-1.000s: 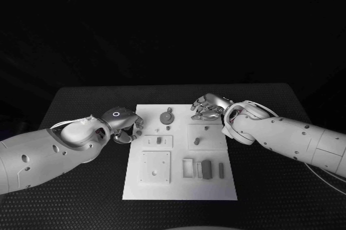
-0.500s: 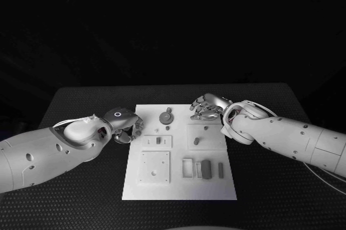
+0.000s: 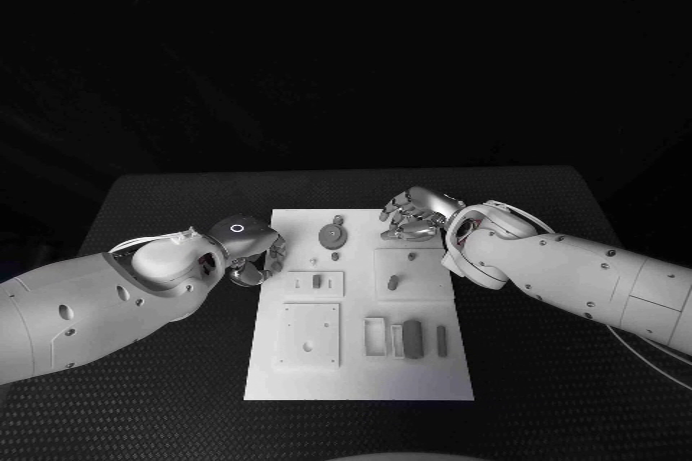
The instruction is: Assemble the parts on the task board
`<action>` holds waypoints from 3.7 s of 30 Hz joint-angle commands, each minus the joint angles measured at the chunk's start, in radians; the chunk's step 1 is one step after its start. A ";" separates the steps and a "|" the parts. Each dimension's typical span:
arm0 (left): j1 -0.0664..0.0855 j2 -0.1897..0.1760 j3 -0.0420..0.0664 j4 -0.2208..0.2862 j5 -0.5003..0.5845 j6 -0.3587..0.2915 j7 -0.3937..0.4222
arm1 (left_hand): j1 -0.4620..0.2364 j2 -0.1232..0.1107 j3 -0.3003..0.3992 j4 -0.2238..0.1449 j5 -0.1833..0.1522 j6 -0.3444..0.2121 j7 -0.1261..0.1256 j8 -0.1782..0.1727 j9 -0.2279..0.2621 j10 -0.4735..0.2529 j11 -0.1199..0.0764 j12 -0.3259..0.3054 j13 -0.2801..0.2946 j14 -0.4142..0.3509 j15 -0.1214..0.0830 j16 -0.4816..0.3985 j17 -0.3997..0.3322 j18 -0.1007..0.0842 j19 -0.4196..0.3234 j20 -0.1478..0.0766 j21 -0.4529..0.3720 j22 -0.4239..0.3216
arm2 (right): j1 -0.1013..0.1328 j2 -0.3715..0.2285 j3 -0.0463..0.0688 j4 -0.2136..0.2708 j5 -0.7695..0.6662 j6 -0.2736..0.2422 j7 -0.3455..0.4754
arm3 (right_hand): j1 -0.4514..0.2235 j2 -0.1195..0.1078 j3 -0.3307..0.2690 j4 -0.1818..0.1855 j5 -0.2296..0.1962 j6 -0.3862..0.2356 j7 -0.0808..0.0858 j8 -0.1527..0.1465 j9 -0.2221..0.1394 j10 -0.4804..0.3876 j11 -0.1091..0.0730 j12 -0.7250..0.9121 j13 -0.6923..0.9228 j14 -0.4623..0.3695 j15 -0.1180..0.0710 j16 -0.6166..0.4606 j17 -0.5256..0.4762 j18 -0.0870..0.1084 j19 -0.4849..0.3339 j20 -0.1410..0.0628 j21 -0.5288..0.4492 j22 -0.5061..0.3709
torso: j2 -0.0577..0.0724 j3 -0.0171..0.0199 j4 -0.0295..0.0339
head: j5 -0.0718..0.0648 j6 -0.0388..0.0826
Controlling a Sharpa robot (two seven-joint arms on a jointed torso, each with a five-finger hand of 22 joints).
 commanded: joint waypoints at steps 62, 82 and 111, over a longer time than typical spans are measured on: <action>0.001 0.020 0.000 -0.014 -0.041 0.035 -0.038 | 0.007 0.073 -0.020 0.057 0.002 0.093 0.009 0.025 0.008 0.126 -0.002 0.034 -0.008 0.029 -0.009 0.014 0.009 0.022 0.029 -0.012 -0.009 0.022 | -0.001 0.001 0.000 0.000 -0.001 0.008 0.010 | -0.007 0.000 0.000 0.007 0.001 -0.001 0.006 0.007 -0.002 0.000 0.007 0.007 0.002 -0.005 0.001 -0.004 -0.001 0.059 -0.003 -0.007 -0.004 0.020 | 0.000 0.0007 0.0005 | -0.003 -0.007; 0.001 0.003 0.001 0.010 0.059 0.021 -0.071 | -0.009 0.140 -0.041 0.063 0.007 0.144 -0.020 0.045 0.021 0.191 -0.025 0.048 -0.006 0.054 -0.029 0.036 0.024 0.019 0.055 -0.029 0.016 0.025 | -0.001 0.000 0.000 0.001 -0.001 0.008 0.009 | -0.007 0.000 0.000 0.007 0.001 -0.001 0.006 0.008 -0.002 0.001 0.007 0.008 0.002 -0.005 0.001 -0.004 -0.001 0.059 -0.003 -0.007 -0.004 0.020 | 0.000 0.0007 0.0005 | -0.001 -0.008; 0.034 -0.049 0.003 0.106 0.973 -0.079 -0.403 | -0.141 0.190 -0.035 -0.064 0.207 0.179 -0.028 0.051 0.022 0.233 -0.042 0.046 0.025 0.067 -0.048 0.056 0.066 0.010 0.055 -0.052 0.094 0.024 | -0.001 -0.007 0.000 0.005 -0.001 0.004 0.006 | -0.006 -0.001 0.000 0.006 0.001 -0.001 0.005 0.008 -0.002 0.000 0.007 0.008 0.002 -0.006 0.001 -0.004 -0.001 0.059 -0.003 -0.007 -0.004 0.020 | 0.000 0.0028 0.0001 | 0.000 -0.006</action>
